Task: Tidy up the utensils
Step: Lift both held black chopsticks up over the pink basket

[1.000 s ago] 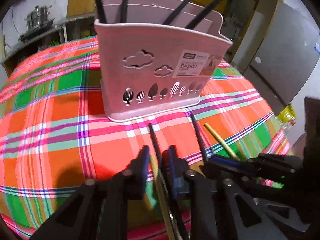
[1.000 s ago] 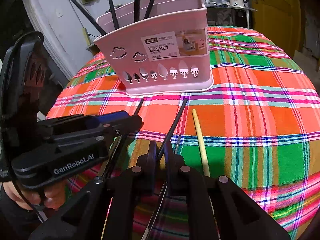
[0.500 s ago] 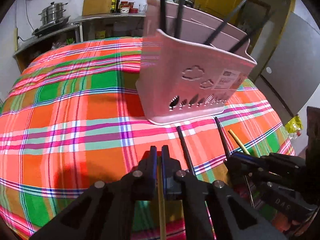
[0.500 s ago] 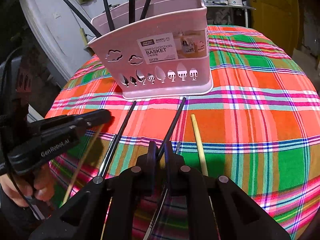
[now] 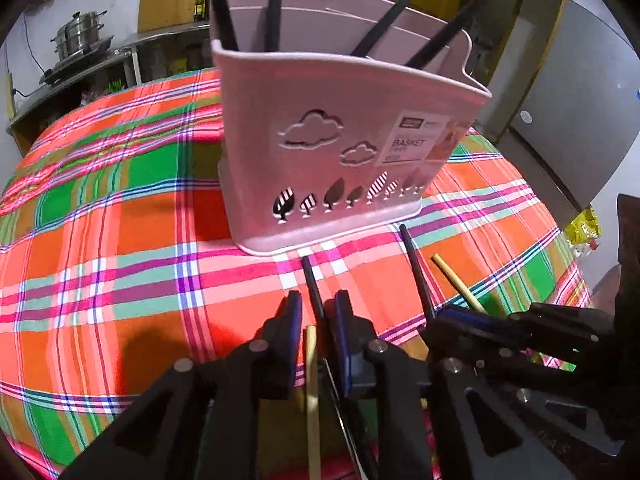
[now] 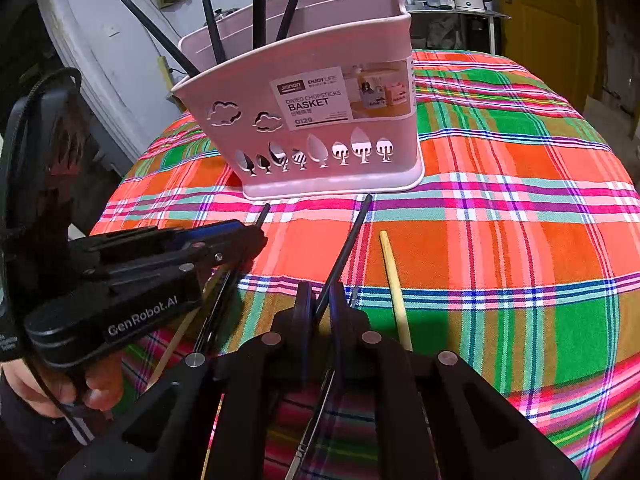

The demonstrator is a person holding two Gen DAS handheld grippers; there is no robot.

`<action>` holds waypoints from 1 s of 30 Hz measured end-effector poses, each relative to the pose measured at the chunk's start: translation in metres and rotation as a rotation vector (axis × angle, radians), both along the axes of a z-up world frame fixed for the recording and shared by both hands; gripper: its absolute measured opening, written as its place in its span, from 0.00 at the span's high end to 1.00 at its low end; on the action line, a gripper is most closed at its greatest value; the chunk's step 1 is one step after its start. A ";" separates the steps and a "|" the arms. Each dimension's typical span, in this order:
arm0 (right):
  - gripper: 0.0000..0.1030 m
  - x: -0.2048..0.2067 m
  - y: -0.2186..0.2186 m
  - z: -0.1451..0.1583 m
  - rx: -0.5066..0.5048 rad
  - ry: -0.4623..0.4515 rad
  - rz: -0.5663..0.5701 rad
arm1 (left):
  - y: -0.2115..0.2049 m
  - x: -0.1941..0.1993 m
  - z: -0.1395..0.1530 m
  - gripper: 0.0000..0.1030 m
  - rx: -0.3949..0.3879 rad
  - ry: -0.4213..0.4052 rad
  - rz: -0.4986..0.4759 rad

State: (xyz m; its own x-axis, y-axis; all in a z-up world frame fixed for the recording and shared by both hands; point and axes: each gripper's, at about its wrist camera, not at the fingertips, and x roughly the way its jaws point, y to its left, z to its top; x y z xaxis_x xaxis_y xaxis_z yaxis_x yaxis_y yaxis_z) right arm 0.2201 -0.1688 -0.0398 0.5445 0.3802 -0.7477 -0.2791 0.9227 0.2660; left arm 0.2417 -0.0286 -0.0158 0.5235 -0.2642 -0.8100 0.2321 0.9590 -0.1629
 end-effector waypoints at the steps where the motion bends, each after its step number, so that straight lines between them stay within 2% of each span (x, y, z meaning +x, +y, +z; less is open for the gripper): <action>1: 0.91 0.001 0.000 0.000 0.001 0.000 0.000 | -0.002 0.000 0.000 0.83 0.009 -0.003 -0.001; 4: 0.91 0.003 0.000 0.001 0.001 0.000 -0.006 | -0.010 0.001 0.000 0.85 0.054 -0.014 -0.020; 6: 0.91 0.006 0.001 0.001 -0.002 0.001 -0.012 | -0.010 0.000 0.001 0.92 0.073 -0.018 -0.021; 16: 0.90 0.025 0.007 0.002 -0.034 0.023 -0.048 | 0.012 -0.005 0.009 0.95 -0.016 -0.027 0.030; 25: 0.92 0.030 0.013 0.002 -0.055 0.031 -0.048 | 0.028 -0.021 0.041 0.95 -0.079 -0.092 0.041; 30: 0.95 0.014 0.017 0.013 -0.038 -0.008 -0.039 | 0.033 -0.033 0.062 0.95 -0.100 -0.133 0.039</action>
State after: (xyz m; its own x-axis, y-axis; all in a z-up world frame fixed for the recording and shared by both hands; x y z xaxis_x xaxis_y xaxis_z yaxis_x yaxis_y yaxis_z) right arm 0.2340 -0.1521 -0.0273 0.5638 0.3301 -0.7571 -0.2450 0.9422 0.2283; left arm 0.2085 0.0049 0.0464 0.6359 -0.3177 -0.7033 0.2213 0.9481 -0.2283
